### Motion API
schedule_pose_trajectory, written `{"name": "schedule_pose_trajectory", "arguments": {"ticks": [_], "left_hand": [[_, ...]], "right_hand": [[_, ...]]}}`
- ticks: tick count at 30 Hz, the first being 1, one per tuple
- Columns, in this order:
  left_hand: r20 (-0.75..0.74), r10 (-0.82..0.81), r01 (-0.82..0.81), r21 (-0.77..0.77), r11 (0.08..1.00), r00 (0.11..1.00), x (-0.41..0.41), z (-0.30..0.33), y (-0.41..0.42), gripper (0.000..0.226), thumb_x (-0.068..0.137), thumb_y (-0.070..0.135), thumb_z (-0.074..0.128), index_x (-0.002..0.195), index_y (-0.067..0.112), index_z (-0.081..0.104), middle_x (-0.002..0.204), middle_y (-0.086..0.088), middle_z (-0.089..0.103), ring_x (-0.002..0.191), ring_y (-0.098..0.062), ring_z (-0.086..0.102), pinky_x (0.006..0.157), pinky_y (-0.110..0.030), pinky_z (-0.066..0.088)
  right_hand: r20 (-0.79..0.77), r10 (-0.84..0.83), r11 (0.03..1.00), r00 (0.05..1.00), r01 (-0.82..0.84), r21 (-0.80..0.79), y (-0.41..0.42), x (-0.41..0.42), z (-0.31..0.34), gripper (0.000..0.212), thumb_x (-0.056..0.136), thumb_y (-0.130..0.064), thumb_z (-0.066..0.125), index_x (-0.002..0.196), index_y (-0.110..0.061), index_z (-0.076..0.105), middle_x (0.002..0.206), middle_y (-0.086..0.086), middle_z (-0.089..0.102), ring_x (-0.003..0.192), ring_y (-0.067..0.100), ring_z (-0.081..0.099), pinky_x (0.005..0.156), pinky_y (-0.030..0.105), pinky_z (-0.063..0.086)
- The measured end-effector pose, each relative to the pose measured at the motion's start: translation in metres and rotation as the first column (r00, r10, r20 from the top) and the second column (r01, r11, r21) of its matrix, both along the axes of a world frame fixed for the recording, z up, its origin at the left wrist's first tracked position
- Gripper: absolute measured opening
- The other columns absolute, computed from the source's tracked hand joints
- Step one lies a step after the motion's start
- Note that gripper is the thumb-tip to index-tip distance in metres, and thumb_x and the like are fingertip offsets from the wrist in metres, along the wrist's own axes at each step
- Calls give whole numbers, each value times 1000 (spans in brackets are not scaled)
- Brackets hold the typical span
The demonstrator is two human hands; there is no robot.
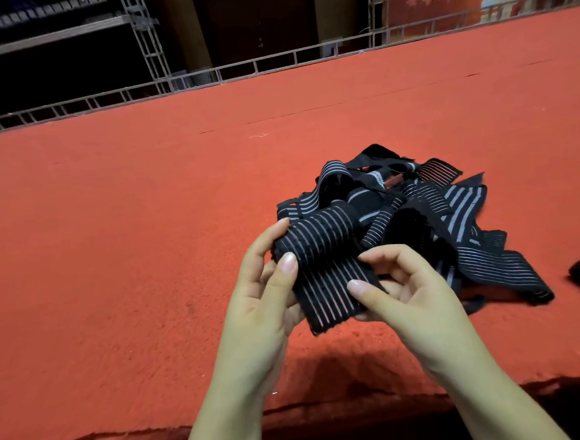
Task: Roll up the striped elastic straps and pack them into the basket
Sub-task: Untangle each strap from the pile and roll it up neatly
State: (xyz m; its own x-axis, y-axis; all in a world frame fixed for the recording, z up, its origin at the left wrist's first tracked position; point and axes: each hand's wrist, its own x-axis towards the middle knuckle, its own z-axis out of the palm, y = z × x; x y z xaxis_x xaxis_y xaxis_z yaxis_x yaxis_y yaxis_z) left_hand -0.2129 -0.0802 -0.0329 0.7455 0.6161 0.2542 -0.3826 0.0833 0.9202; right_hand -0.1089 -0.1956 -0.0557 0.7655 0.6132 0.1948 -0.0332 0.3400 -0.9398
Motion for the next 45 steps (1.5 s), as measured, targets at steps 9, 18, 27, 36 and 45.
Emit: {"name": "schedule_pose_trajectory", "arguments": {"ticks": [9,18,27,36,45], "left_hand": [[9,95,-95,78,992,995,4,-9,4,28,84,26,55,101,43,69,99,-5,69,95,-21,67,77,-35,58],[89,196,-207,145,967,977,2,-6,9,23,86,23,59,96,42,69,87,-2,70,82,-15,66,64,-33,56],[-19,10,-7,181,983,1000,-7,-9,18,21,68,30,66,87,38,73,85,5,68,75,-7,65,58,-25,54],[-133,-29,62,252,966,991,-8,-6,8,45,79,10,56,99,46,72,93,11,73,79,-8,63,70,-29,55],[-219,-178,203,98,974,959,-5,-6,8,64,70,31,73,131,29,52,104,5,72,91,-12,69,69,-26,54]], "right_hand": [[90,-73,993,993,80,-82,1,4,3,24,80,7,68,91,-13,64,76,3,66,63,6,64,54,18,51],[164,-154,987,974,160,-25,-5,2,7,22,83,3,66,84,-14,53,62,-9,56,49,9,50,44,19,43],[66,1,993,998,7,-119,2,16,4,66,69,-77,57,115,-31,55,102,-11,69,93,0,67,73,22,56],[20,181,983,983,-181,-13,-2,14,14,38,73,-20,67,110,-12,63,99,2,72,94,14,69,75,24,54],[86,115,991,990,-120,55,-9,11,8,38,72,-6,75,105,-22,64,99,3,69,88,16,68,74,25,55]]}}
